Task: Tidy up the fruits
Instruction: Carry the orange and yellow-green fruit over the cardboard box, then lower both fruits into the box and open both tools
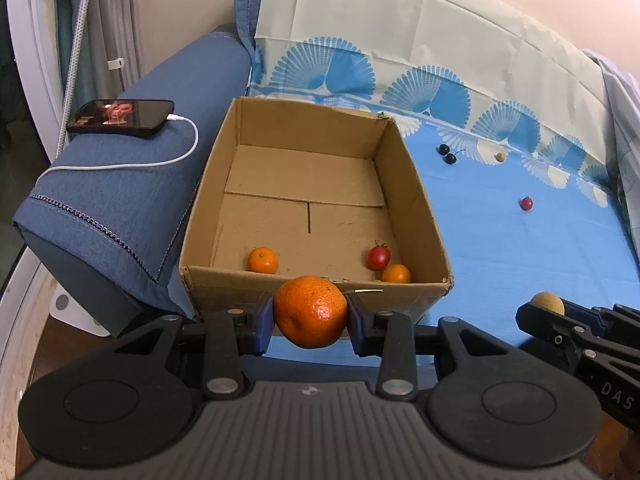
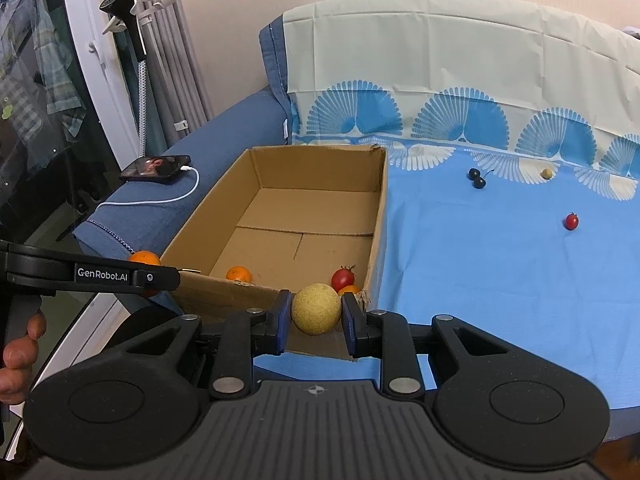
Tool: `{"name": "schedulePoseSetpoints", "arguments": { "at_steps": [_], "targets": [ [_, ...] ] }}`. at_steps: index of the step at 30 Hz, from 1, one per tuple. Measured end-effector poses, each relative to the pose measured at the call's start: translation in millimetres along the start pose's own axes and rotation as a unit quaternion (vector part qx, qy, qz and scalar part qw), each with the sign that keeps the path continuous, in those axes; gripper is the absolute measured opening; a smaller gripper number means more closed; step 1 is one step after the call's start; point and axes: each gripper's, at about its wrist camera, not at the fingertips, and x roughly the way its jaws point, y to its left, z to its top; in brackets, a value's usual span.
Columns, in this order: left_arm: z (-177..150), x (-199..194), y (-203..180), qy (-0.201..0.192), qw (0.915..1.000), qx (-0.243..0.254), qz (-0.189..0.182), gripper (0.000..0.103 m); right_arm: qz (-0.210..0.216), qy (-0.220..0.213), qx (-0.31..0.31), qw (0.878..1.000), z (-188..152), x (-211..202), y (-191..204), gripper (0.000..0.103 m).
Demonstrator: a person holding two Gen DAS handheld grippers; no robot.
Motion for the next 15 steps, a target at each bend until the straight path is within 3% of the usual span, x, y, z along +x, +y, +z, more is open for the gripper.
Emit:
{"name": "schedulePoseSetpoints", "arguments": {
  "at_steps": [15],
  "targets": [
    [21.1, 21.7, 13.6, 0.000, 1.0000, -0.004, 0.005, 0.042, 0.006, 0.012, -0.014, 1.000, 15.3, 29.2, 7.4, 0.027]
  ]
}}
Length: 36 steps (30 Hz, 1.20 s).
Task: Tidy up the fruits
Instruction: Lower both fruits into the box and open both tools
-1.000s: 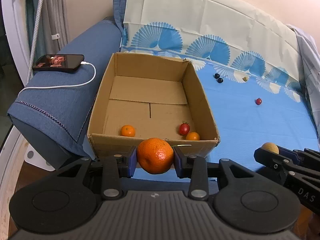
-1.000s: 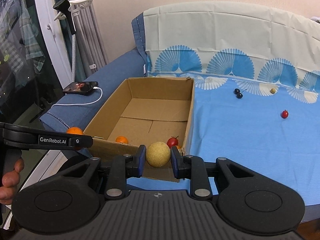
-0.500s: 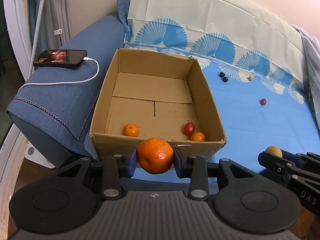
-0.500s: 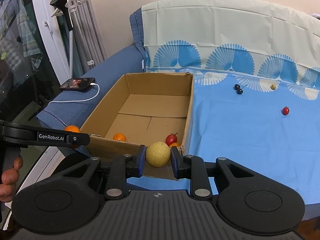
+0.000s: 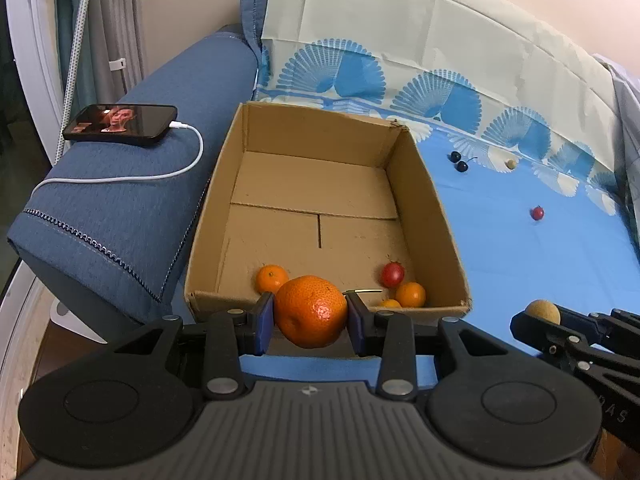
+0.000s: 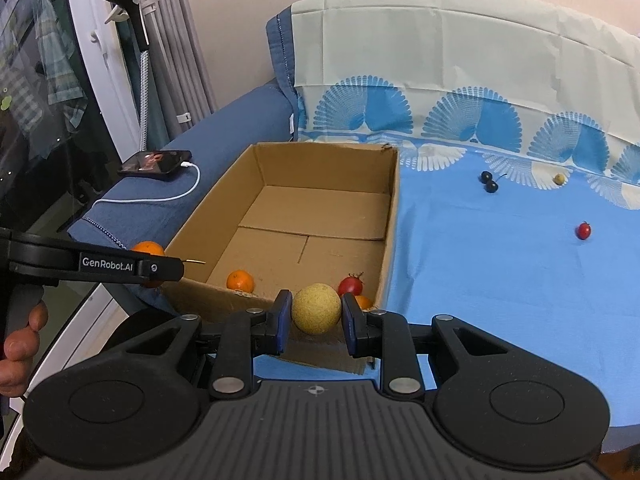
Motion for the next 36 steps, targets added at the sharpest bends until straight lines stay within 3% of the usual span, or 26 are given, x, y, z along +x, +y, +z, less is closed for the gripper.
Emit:
{"name": "schedulePoseSetpoints", "arguments": {
  "at_steps": [18, 36],
  "targets": [
    [38.9, 70.2, 3.8, 0.030, 0.9994, 0.009, 0.018, 0.042, 0.012, 0.010, -0.026, 1.000, 40.6, 85.5, 0.1, 0.027],
    [48.5, 154.5, 2.1, 0.077, 0.9960, 0.028, 0.036, 0.042, 0.009, 0.071, -0.057, 0.996, 30.0, 165.4, -6.7, 0.027]
  ]
}}
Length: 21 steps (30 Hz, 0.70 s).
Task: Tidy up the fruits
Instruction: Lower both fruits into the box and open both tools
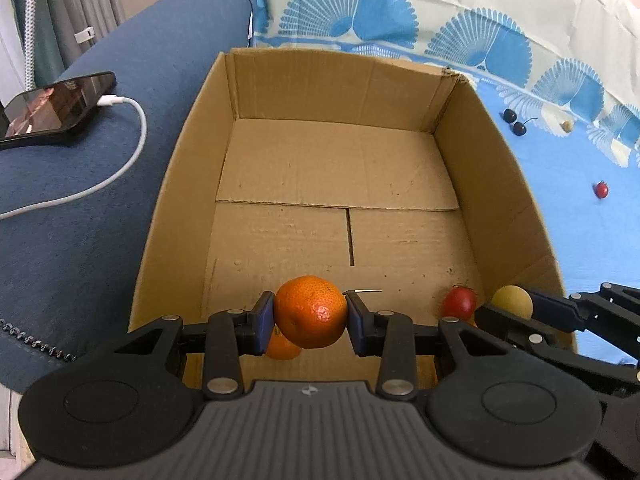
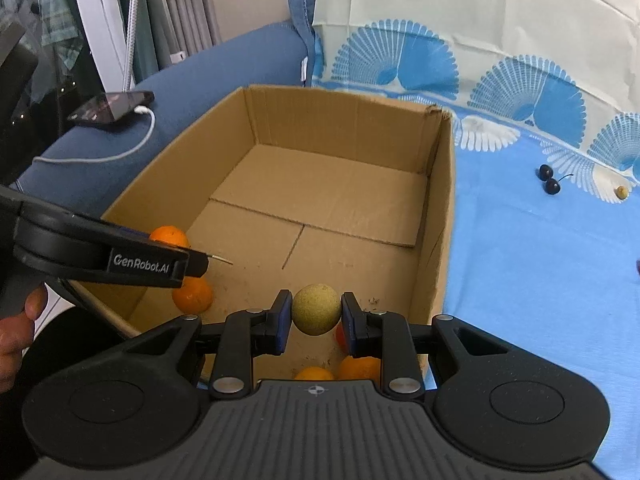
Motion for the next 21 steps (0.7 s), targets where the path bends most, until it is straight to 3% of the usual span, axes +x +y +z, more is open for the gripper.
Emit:
{"name": "schedulePoseSetpoints", "arguments": {
  "at_steps": [17, 18, 19, 21],
  "targets": [
    [-2.1, 36.0, 0.2, 0.027, 0.9993, 0.016, 0.019, 0.043, -0.003, 0.020, -0.025, 0.999, -4.6, 24.0, -2.6, 0.028],
    [-1.5, 35.1, -0.2, 0.023, 0.9995, 0.017, 0.017, 0.054, -0.001, 0.019, -0.026, 0.999, -4.2, 24.0, -2.5, 0.029],
    [-1.2, 32.0, -0.5, 0.017, 0.9996, 0.017, 0.013, 0.080, -0.001, 0.018, -0.029, 0.999, -3.3, 23.3, -2.0, 0.034],
    [-0.3, 21.1, -0.7, -0.011, 0.9997, 0.013, 0.019, 0.102, -0.006, 0.006, -0.039, 0.999, -2.1, 18.1, 0.1, 0.055]
  ]
}}
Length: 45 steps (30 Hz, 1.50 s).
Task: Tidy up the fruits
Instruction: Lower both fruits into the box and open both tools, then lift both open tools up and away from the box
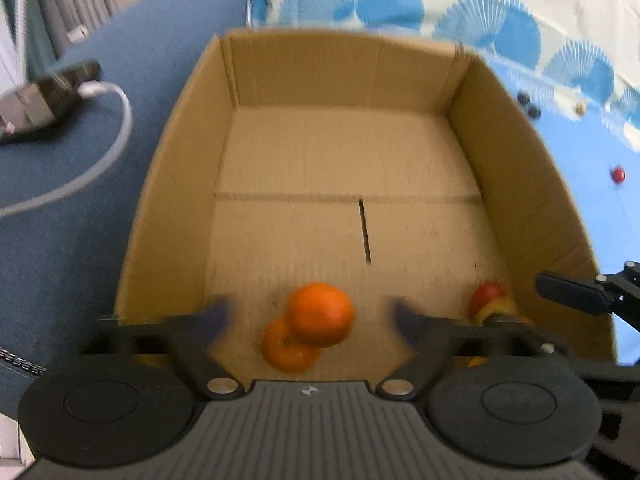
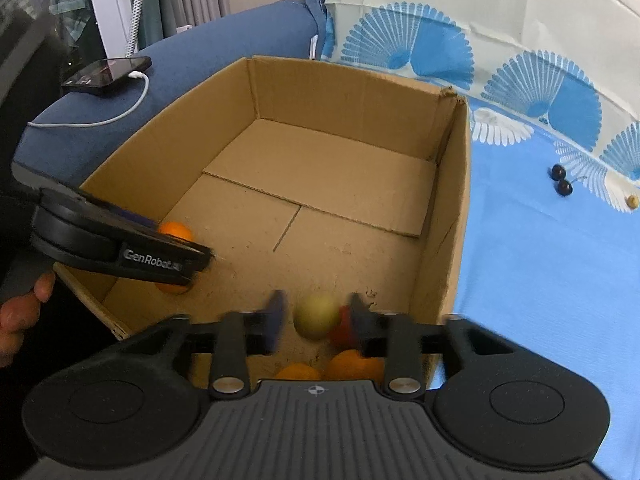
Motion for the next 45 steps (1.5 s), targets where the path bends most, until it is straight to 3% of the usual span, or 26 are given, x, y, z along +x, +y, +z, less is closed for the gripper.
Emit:
{"name": "schedulePoseSetpoints", "arguments": {
  "at_steps": [2, 3, 5, 15, 29, 45],
  "targets": [
    [0.5, -12.5, -1.7, -0.026, 0.9996, 0.007, 0.001, 0.103, -0.002, -0.008, -0.018, 1.000, 1.3, -7.1, 3.2, 0.065],
    [1.2, -16.7, -3.7, -0.027, 0.9995, 0.016, -0.004, 0.103, -0.002, -0.010, -0.025, 1.000, 1.5, -11.3, 4.4, 0.074],
    [0.0, -24.9, -6.6, -0.028, 0.9993, 0.025, -0.006, 0.103, -0.002, -0.017, -0.029, 0.999, 1.6, -21.3, 6.1, 0.083],
    [-33.7, -96.8, -3.5, -0.056, 0.9983, 0.012, 0.005, 0.103, 0.011, -0.016, 0.034, 0.999, -15.0, -85.0, 13.4, 0.099],
    [-88.6, -175.6, -10.5, -0.099, 0.9950, 0.001, 0.006, 0.103, -0.039, -0.103, 0.071, 0.991, -53.4, -180.0, 28.6, 0.102],
    [-107.7, -218.7, -19.5, -0.147, 0.9890, 0.005, 0.013, 0.103, -0.044, -0.147, 0.073, 0.985, -67.6, -217.7, 36.7, 0.102]
  ]
}}
